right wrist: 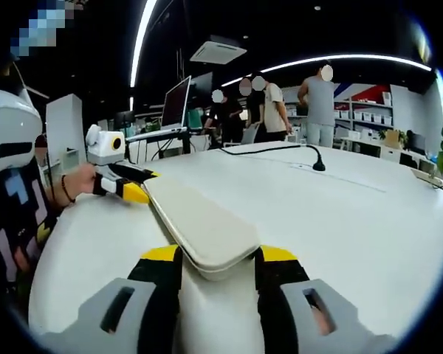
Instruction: Arrange the utensils inside the cutlery case until each visible utensil rests in its matching compartment.
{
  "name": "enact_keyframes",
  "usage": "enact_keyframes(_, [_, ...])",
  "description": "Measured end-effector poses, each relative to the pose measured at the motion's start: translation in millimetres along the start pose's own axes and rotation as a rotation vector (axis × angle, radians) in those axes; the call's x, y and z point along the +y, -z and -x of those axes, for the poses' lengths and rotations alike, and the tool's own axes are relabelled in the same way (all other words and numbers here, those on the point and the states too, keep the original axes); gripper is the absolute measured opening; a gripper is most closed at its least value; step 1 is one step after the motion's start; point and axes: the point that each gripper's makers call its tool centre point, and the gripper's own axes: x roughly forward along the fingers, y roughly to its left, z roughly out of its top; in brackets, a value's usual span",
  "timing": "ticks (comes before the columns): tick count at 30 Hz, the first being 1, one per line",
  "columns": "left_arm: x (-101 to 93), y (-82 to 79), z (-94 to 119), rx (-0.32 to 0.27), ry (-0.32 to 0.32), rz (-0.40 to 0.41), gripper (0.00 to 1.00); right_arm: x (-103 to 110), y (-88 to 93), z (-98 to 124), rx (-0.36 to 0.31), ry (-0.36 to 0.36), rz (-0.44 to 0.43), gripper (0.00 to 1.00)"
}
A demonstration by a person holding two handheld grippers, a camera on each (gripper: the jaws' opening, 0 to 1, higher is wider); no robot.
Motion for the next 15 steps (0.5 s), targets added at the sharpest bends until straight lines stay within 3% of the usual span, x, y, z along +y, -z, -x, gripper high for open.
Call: enact_keyframes(15, [1.2,1.1,-0.7,0.003,-0.002,-0.005,0.52,-1.8,5.0,-1.9,-0.004,-0.011,-0.002,0.40])
